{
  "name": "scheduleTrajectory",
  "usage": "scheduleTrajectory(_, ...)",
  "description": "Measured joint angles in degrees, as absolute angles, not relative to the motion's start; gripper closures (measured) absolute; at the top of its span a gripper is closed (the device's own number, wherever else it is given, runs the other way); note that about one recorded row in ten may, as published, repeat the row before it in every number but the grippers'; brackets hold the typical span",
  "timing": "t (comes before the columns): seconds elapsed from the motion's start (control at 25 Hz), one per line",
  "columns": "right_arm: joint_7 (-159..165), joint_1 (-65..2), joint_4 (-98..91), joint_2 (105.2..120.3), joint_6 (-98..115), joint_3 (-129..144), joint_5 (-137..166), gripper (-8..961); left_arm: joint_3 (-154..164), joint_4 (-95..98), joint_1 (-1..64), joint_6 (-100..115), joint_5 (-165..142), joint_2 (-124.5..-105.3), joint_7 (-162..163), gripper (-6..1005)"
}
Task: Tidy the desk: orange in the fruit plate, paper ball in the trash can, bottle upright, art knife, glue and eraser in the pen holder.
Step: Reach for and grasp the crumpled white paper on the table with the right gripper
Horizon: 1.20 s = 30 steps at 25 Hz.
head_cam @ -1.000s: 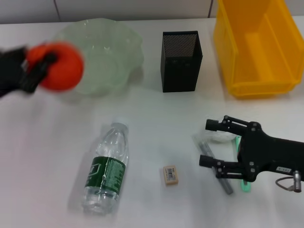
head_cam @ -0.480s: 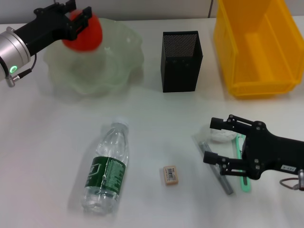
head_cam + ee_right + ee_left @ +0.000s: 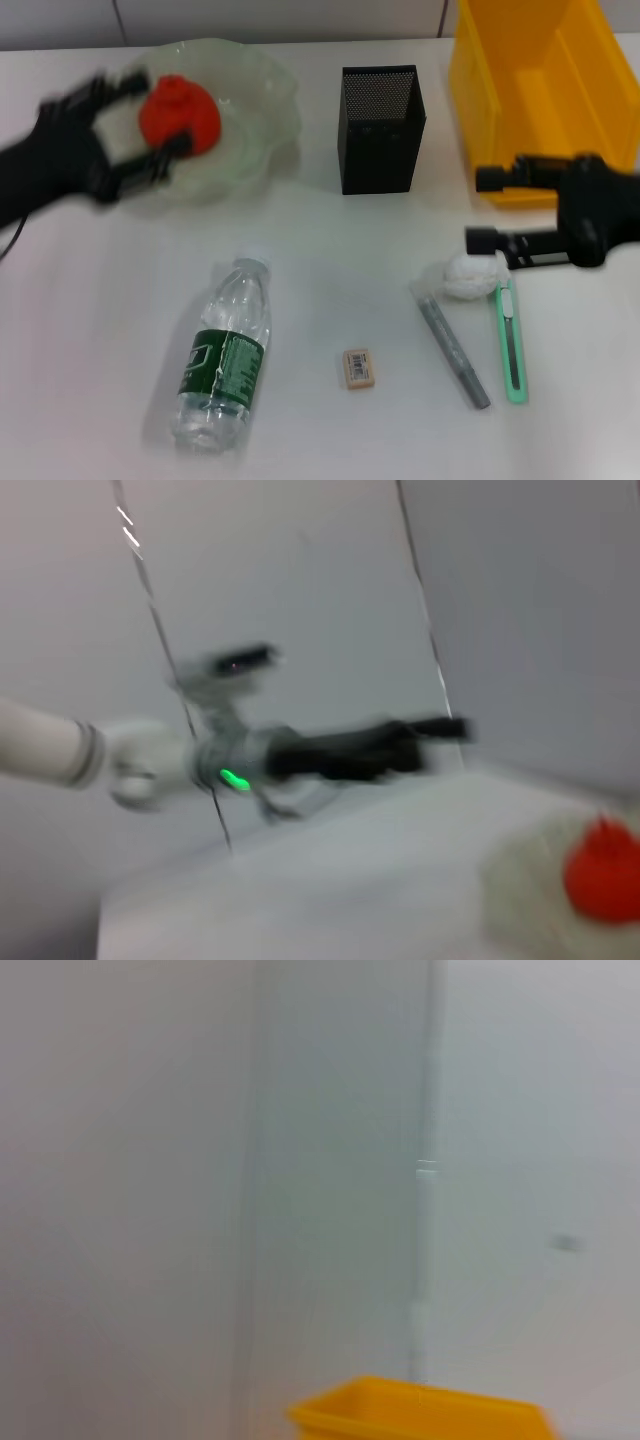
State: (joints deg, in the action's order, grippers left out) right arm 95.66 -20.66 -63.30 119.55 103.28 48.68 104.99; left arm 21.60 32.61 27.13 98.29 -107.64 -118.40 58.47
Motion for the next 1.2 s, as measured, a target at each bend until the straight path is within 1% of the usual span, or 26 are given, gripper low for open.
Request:
scheduleTrajectory(0.04, 107.8, -23.1, -73.7, 119.44, 101.5, 53.3, 111.5, 122, 23.0, 33.5, 23.4, 101.5, -107.6, -118.45, 56.8, 235)
scheduleTrajectory(0.08, 107.8, -23.1, -73.7, 119.44, 101.5, 53.3, 111.5, 122, 23.0, 33.5, 23.4, 101.5, -107.6, -118.45, 56.8, 220)
scheduleTrajectory(0.12, 119.2, -26.4, -81.3, 119.31, 100.5, 57.9, 120.9, 123, 23.3, 33.0, 19.6, 103.0, -107.6, -118.55, 53.3, 205)
scheduleTrajectory(0.16, 119.2, -26.4, -81.3, 119.31, 100.5, 57.9, 120.9, 123, 23.3, 33.0, 19.6, 103.0, -107.6, -118.55, 53.3, 189)
scheduleTrajectory(0.2, 124.9, -28.4, -84.5, 119.32, 100.3, 60.5, 126.8, 123, 23.3, 32.2, 17.9, 103.5, -107.5, -118.56, 51.3, 174)
scheduleTrajectory(0.24, 134.9, -32.1, -87.6, 119.29, 100.3, 65.8, 136.9, 123, 23.1, 30.8, 15.9, 104.0, -107.5, -118.56, 49.1, 159)
scheduleTrajectory(0.28, 134.9, -32.1, -87.6, 119.29, 100.3, 65.8, 136.9, 123, 23.1, 30.8, 15.9, 104.0, -107.5, -118.56, 49.1, 159)
scheduleTrajectory(0.32, 141.5, -34.8, -87.9, 119.31, 100.3, 70.8, 143.6, 123, 23.1, 30.3, 15.3, 104.0, -107.4, -118.57, 48.4, 159)
scheduleTrajectory(0.36, 141.5, -34.8, -87.9, 119.31, 100.3, 70.8, 143.6, 123, 23.2, 29.9, 14.7, 104.0, -107.4, -118.57, 48.1, 159)
scheduleTrajectory(0.44, 145.5, -37.3, -85.4, 119.37, 99.7, 76.7, 148.7, 123, 23.4, 29.7, 14.2, 103.6, -107.7, -118.57, 48.1, 159)
scheduleTrajectory(1.04, 146.7, -40.8, -68.1, 119.53, 89.2, 81.0, 151.3, 122, 24.1, 28.0, 15.4, 100.4, -108.3, -118.53, 48.1, 160)
scheduleTrajectory(1.2, 144.9, -41.4, -65.6, 119.5, 87.8, 81.0, 149.1, 173, 24.1, 28.0, 15.5, 100.3, -108.5, -118.52, 48.1, 160)
